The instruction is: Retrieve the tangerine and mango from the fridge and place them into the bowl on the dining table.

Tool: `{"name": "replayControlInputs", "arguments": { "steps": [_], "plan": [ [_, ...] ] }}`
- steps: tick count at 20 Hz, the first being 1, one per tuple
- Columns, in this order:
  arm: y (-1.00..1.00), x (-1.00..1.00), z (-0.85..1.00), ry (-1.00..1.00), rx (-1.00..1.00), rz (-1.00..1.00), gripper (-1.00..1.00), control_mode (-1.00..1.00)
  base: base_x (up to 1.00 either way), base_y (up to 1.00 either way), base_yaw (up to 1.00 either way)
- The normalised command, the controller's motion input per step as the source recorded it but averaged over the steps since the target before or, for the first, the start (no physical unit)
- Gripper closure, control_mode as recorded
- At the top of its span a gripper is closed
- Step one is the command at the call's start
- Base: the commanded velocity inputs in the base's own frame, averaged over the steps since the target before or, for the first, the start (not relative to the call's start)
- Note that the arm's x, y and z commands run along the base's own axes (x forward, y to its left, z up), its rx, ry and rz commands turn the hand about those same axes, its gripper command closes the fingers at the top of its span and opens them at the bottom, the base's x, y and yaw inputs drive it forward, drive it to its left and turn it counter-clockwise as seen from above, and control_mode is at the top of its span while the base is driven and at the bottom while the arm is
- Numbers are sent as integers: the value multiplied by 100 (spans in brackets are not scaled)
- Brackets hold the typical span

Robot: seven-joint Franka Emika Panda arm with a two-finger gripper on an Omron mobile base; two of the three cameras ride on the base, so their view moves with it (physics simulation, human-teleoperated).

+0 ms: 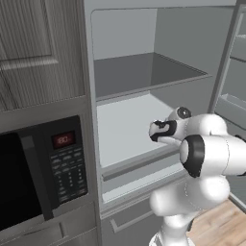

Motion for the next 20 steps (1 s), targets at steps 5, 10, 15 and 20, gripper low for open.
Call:
{"name": "replayControlInputs", "arguments": {
  "steps": [5, 10, 15, 20],
  "plan": [
    [-3, 24, -31, 0, 0, 0, -100, -100, 0, 0, 0],
    [-1, 19, -36, 1, 0, 0, 100, -100, 0, 0, 0],
    [0, -8, -62, 3, 0, 0, 100, -100, 0, 0, 0],
    [1, -74, -47, 0, 0, 0, 100, -100, 0, 0, 0]
  ]
}}
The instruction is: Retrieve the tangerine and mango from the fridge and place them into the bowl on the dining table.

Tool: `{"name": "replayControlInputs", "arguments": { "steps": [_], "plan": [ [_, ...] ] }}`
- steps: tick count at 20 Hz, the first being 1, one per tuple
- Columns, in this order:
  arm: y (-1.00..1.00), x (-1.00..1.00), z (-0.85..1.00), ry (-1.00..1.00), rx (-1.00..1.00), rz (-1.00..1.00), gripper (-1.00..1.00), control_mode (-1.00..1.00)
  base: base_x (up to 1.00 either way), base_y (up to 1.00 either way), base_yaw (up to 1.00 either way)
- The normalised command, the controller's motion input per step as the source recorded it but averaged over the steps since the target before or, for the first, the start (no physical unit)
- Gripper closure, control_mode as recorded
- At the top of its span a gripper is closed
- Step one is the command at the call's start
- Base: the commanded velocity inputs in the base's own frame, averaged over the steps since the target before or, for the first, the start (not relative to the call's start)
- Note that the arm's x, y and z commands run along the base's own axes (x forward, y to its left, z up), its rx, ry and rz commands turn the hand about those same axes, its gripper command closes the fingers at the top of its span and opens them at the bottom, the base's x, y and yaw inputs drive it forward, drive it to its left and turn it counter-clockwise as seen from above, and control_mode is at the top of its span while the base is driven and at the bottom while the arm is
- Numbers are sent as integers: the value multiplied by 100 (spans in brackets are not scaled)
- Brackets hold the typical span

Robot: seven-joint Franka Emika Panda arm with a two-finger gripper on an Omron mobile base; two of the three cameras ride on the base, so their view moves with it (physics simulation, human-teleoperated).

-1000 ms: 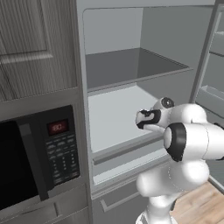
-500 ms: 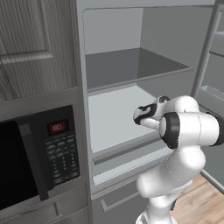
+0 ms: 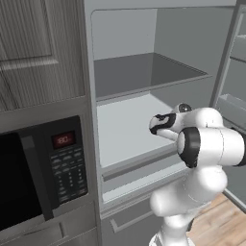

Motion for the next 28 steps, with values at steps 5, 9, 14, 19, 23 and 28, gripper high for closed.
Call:
{"name": "replayControlInputs", "arguments": {
  "steps": [5, 9, 14, 19, 23, 28],
  "plan": [
    [4, -94, 7, -2, 0, 0, 100, -100, 0, 0, 0],
    [13, -98, 58, 0, 0, 0, 100, -100, 0, 0, 0],
    [2, -95, 100, 0, -5, 3, 100, -100, 0, 0, 0],
    [5, -100, 100, 0, -9, 13, 100, -100, 0, 0, 0],
    [15, -100, 100, 0, -11, 20, 100, -100, 0, 0, 0],
    [27, -92, 98, 3, -7, 18, 100, -100, 0, 0, 0]
  ]
}}
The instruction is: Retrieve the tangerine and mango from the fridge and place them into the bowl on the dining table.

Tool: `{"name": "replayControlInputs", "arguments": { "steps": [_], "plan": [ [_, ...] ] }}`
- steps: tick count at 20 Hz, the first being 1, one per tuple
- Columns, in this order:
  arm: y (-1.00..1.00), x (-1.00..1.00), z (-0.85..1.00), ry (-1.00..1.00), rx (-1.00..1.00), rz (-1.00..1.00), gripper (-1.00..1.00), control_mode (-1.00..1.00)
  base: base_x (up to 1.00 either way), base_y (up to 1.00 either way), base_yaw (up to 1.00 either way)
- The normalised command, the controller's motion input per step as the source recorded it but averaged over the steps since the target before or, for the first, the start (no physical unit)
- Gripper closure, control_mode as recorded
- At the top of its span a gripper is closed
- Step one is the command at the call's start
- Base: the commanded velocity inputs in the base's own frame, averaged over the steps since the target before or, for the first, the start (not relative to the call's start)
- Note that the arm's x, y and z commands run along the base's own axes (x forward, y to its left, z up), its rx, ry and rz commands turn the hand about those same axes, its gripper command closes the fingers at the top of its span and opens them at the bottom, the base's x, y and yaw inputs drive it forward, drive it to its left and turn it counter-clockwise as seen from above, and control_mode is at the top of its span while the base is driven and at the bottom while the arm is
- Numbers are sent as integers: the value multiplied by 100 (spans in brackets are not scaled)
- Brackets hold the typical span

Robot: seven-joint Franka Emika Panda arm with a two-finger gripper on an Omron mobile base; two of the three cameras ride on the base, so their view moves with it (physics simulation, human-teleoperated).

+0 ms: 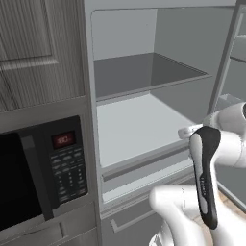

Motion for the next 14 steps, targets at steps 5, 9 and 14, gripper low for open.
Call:
{"name": "replayControlInputs", "arguments": {
  "steps": [5, 9, 14],
  "plan": [
    [51, -73, 49, 7, -2, 17, 100, -100, 0, 0, 0],
    [13, -68, 10, 0, -5, 7, 100, -100, 0, 0, 0],
    [-18, -55, -5, 0, 0, 2, 100, -100, 0, 0, 0]
  ]
}}
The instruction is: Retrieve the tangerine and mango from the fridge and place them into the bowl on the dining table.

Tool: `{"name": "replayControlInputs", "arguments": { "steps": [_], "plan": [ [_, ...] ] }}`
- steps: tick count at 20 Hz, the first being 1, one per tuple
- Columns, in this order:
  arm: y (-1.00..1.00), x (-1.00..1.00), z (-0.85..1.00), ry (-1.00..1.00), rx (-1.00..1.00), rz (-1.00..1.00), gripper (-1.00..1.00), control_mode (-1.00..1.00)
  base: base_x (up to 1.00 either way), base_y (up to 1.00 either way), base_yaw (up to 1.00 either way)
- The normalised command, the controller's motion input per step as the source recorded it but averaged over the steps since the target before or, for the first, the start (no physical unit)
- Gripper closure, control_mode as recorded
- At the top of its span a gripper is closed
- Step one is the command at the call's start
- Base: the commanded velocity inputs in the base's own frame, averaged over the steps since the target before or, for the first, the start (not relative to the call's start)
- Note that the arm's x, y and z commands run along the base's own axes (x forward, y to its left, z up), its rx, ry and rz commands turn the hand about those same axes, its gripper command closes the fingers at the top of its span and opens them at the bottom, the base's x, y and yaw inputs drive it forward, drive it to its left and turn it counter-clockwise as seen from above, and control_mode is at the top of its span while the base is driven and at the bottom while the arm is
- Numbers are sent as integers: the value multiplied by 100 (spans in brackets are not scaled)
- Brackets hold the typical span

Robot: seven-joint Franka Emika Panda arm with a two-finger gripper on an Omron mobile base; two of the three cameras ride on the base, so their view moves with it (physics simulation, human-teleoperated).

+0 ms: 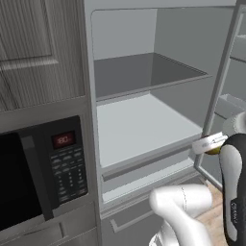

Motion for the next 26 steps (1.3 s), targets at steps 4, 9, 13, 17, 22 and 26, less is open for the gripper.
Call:
{"name": "replayControlInputs", "arguments": {
  "steps": [4, 9, 13, 17, 22, 26],
  "plan": [
    [-18, -31, -7, 0, 0, 5, 100, 100, -9, -5, 4],
    [0, 0, 0, 0, 0, 0, 100, 100, -47, -19, 20],
    [0, 0, 0, 0, 0, 0, 100, 100, -64, -16, 26],
    [0, 0, 0, 0, 0, 0, 100, 100, -96, -14, 22],
    [0, 0, 0, 0, 0, 0, 100, 100, -100, -15, 20],
    [0, 0, 0, 0, 0, 0, 100, 100, -100, -1, 22]
  ]
}}
